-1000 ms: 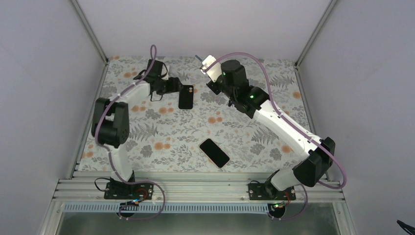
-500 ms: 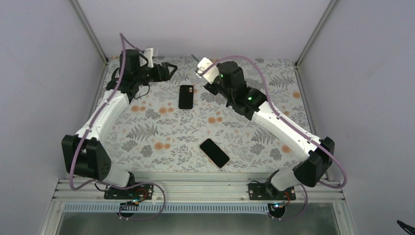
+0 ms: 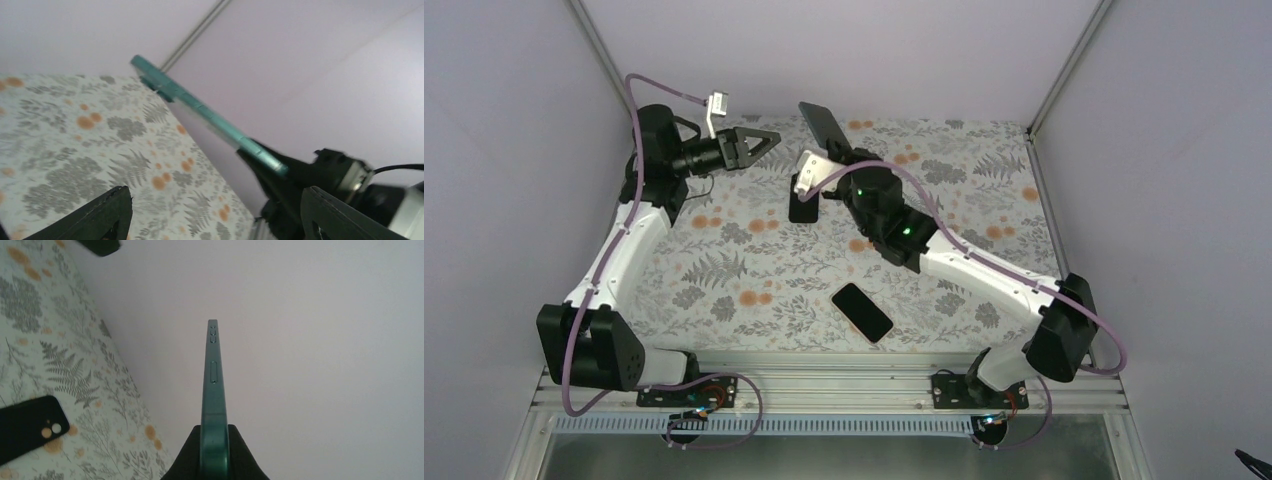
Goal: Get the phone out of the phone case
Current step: Place the phone at the center of the board.
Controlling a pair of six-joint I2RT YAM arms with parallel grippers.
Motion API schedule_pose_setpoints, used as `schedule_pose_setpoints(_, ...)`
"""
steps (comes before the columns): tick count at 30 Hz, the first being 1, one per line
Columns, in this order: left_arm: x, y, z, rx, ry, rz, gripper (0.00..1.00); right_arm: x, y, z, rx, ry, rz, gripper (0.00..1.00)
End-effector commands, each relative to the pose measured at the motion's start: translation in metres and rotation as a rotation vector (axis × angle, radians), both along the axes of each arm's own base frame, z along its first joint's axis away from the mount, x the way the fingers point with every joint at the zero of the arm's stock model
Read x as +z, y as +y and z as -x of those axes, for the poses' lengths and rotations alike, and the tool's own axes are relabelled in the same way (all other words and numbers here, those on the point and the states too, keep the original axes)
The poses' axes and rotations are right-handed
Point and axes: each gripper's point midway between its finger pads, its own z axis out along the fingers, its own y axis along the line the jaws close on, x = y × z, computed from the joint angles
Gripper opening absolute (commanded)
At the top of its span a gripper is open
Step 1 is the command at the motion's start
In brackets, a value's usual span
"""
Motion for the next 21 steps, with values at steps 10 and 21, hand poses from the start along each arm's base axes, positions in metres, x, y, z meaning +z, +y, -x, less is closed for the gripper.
schedule_pose_setpoints(10, 0.005, -0.004, 0.011, -0.080, 0.104, 0.134, 0.85, 0.025, 0.005, 0.032, -0.058, -0.280, 0.057, 0.04)
schedule_pose_setpoints(21, -0.007, -0.006, 0.005, -0.074, 0.170, 0.138, 0.82, 0.018, 0.018, 0.055, -0.050, -0.405, 0.121, 0.04)
